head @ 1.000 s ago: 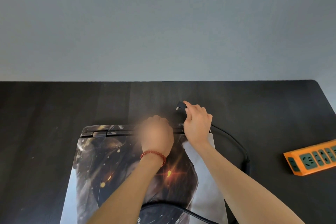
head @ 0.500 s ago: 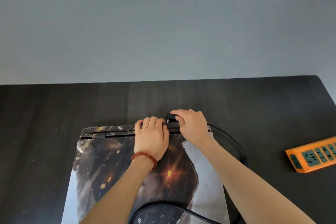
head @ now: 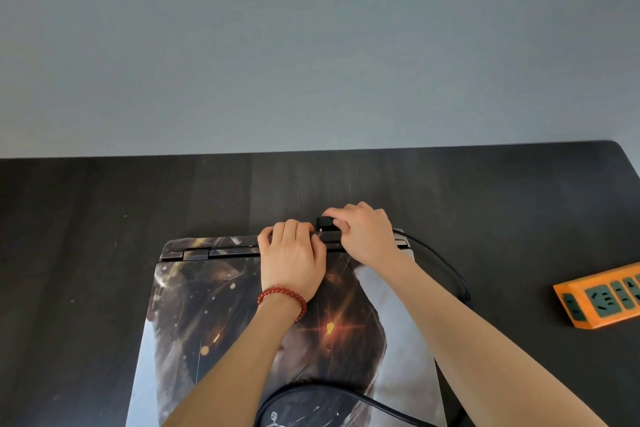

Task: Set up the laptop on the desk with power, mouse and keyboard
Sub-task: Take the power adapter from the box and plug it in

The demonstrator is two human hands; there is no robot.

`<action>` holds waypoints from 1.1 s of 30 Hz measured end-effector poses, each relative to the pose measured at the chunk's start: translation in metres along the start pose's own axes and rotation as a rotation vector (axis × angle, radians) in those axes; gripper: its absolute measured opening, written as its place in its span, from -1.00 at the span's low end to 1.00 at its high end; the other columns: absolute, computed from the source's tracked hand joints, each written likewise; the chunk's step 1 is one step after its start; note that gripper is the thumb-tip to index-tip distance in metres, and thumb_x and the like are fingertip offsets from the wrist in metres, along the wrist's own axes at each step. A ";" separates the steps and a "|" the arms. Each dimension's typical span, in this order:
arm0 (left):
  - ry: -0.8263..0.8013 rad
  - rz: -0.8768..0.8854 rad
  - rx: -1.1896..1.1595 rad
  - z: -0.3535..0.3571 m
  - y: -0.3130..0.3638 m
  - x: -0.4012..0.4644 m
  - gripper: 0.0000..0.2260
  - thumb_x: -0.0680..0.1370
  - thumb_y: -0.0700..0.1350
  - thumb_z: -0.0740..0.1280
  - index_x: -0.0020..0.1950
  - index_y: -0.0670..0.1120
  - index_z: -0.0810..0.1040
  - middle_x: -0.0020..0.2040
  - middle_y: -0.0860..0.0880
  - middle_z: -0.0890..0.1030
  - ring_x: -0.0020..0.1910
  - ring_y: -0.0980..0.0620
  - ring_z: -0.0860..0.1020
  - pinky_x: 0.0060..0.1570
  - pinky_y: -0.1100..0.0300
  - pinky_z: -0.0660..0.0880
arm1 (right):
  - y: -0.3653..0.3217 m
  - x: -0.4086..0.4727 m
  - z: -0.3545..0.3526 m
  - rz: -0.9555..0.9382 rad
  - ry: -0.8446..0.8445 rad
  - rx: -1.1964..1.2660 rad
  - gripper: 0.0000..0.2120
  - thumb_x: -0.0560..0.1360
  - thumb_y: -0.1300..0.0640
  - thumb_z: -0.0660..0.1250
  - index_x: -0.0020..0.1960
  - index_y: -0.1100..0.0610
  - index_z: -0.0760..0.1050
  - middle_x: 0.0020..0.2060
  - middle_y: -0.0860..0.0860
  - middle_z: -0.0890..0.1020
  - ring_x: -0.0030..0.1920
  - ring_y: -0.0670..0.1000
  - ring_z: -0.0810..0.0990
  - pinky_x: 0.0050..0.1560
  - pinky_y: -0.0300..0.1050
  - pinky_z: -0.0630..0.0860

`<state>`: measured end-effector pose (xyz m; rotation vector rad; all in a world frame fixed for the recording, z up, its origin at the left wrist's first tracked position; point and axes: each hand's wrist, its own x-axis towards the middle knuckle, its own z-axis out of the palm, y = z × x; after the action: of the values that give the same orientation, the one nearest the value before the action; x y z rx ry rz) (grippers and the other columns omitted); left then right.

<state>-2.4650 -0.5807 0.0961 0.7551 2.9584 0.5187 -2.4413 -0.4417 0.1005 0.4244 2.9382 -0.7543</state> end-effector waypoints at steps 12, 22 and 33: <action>0.008 -0.020 0.009 0.001 -0.001 0.004 -0.77 0.51 -0.05 0.14 0.01 -0.11 0.53 -0.07 -0.06 0.59 -0.05 -0.07 0.52 0.11 -0.02 0.38 | -0.001 -0.002 0.003 -0.066 0.050 -0.067 -0.61 0.46 0.28 0.12 0.15 -0.04 0.52 0.08 -0.08 0.57 0.04 0.03 0.44 -0.04 -0.09 0.12; 0.002 -0.029 0.009 0.002 0.002 0.000 -0.73 0.49 -0.05 0.10 -0.02 -0.13 0.53 -0.08 -0.08 0.58 -0.06 -0.09 0.52 0.07 -0.03 0.39 | 0.002 -0.006 0.005 -0.080 0.033 -0.059 -0.62 0.45 0.30 0.11 0.11 -0.02 0.55 0.05 -0.07 0.58 0.05 0.03 0.44 -0.01 -0.09 0.16; -0.088 -0.024 -0.155 -0.008 -0.002 0.001 -0.70 0.53 -0.09 0.21 0.23 -0.17 0.44 0.23 -0.14 0.48 0.26 -0.12 0.39 0.32 -0.01 0.22 | -0.006 -0.032 -0.003 -0.010 0.105 0.029 -0.53 0.47 0.32 0.12 0.36 0.07 0.37 0.26 0.00 0.50 0.31 0.02 0.39 0.29 0.00 0.20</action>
<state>-2.4674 -0.5842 0.1027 0.7062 2.8034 0.6849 -2.4124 -0.4531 0.1110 0.4662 3.0315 -0.8005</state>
